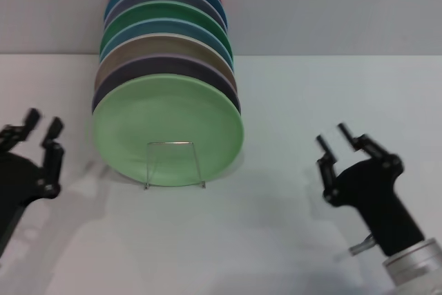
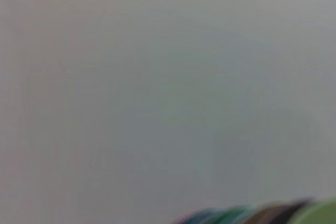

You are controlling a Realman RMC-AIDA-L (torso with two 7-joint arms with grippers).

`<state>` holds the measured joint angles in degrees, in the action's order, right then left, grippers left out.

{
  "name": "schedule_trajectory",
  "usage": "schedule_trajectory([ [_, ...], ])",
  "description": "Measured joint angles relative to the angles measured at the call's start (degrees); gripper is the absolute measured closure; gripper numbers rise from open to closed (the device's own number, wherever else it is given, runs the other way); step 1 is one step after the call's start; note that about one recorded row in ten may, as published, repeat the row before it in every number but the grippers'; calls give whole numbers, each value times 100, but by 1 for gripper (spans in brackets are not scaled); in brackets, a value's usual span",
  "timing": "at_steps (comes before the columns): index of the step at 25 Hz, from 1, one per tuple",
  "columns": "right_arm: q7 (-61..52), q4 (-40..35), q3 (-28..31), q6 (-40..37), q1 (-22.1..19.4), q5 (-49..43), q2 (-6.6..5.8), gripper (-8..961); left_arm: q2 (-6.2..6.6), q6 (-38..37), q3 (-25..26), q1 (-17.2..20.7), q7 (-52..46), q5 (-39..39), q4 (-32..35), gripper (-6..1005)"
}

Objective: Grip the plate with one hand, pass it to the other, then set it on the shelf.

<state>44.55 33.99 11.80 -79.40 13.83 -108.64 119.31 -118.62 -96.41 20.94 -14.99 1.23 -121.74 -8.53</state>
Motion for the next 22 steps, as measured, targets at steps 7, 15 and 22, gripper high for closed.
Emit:
schedule_trajectory([
  [7, -1825, -857, 359, -460, 361, 0, -10, 672, -1, -365, 680, 365, -773, 3, -259, 662],
  [15, -2711, -1344, 477, -610, 629, -24, -10, 672, -20, -218, 824, 338, -997, 1, -302, 315],
  [22, -2920, -1493, 482, -680, 749, -27, -5, 671, -17, -123, 918, 336, -987, 6, -334, 242],
])
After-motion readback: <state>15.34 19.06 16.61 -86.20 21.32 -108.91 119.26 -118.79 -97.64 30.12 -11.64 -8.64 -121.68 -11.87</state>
